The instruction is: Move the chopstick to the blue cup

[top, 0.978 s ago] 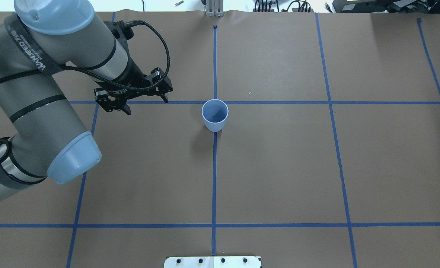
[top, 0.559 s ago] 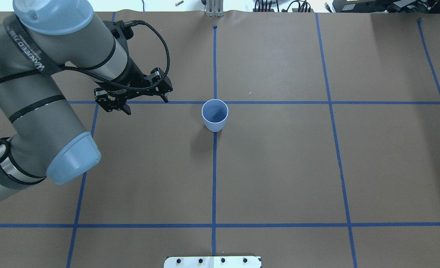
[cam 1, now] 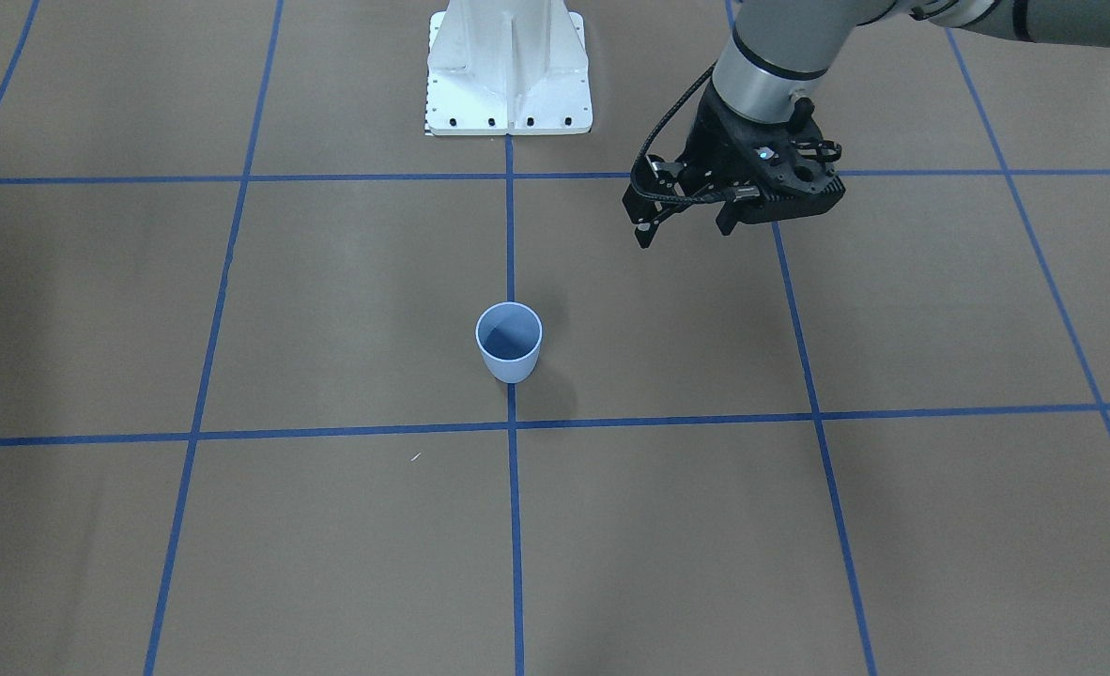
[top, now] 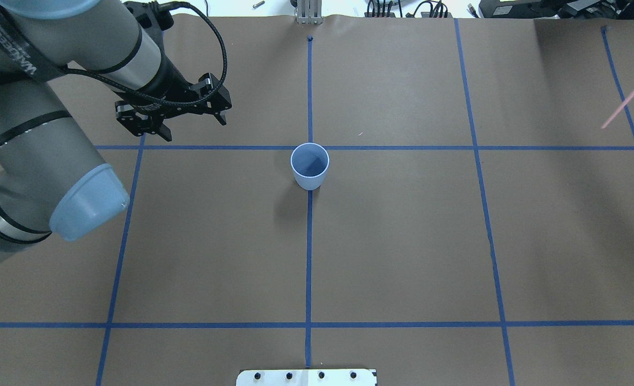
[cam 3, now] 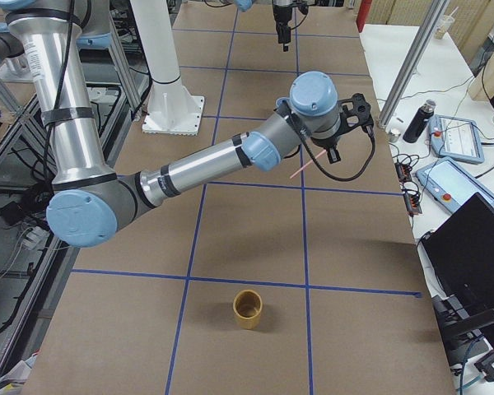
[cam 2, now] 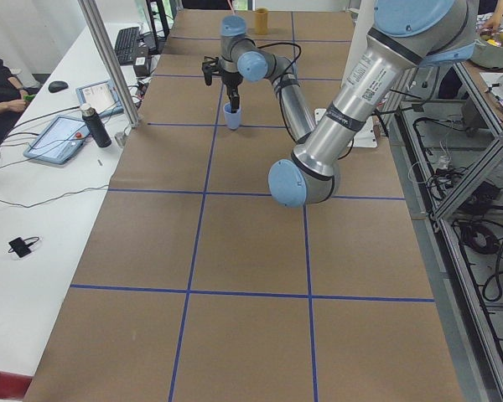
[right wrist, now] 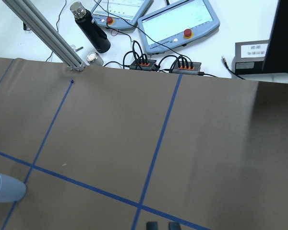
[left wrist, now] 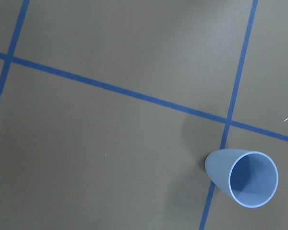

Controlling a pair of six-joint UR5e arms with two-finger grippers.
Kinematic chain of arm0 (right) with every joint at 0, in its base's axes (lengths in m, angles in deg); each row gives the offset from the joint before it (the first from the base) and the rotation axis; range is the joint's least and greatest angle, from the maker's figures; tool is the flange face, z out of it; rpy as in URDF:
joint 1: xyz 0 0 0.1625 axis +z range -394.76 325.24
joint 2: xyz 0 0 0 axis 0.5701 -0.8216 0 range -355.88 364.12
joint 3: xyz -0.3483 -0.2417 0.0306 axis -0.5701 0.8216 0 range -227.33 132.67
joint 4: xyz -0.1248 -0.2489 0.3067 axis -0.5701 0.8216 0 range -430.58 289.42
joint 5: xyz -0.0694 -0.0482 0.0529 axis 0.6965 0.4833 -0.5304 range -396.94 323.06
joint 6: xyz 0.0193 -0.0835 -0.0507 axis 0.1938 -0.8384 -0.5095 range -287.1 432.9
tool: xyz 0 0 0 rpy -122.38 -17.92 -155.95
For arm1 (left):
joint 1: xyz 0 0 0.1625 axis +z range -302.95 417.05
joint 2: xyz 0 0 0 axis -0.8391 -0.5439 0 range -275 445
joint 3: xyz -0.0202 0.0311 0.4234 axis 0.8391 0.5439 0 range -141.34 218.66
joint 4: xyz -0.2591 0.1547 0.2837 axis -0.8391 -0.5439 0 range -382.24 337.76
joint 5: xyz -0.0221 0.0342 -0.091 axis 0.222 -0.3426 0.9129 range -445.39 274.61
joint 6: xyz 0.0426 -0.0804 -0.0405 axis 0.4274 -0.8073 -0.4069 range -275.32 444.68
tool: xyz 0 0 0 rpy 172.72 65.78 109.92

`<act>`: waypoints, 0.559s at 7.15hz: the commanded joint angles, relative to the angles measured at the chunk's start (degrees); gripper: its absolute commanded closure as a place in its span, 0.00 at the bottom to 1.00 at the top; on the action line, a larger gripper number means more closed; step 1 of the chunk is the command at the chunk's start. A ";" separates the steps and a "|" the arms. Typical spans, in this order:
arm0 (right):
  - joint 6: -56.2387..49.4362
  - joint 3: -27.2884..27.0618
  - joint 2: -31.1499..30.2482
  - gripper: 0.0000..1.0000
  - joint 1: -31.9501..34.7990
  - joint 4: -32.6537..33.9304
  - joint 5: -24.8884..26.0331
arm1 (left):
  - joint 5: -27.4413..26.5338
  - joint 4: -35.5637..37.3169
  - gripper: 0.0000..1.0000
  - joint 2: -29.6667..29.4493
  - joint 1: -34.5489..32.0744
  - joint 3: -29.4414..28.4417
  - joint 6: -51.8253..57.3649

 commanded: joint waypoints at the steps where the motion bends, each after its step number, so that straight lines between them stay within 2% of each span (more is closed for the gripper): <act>1: 18.74 0.02 8.26 1.00 -9.19 0.10 5.14 | 0.50 0.16 0.02 2.71 -5.30 -0.24 9.69; 3: 23.71 -1.98 14.77 1.00 -17.89 7.69 12.68 | 2.42 -0.01 0.02 8.32 -9.78 -0.15 18.30; 4: 26.51 -3.31 18.98 1.00 -21.85 11.05 17.68 | 5.57 -0.62 0.02 12.27 -14.07 -0.33 25.14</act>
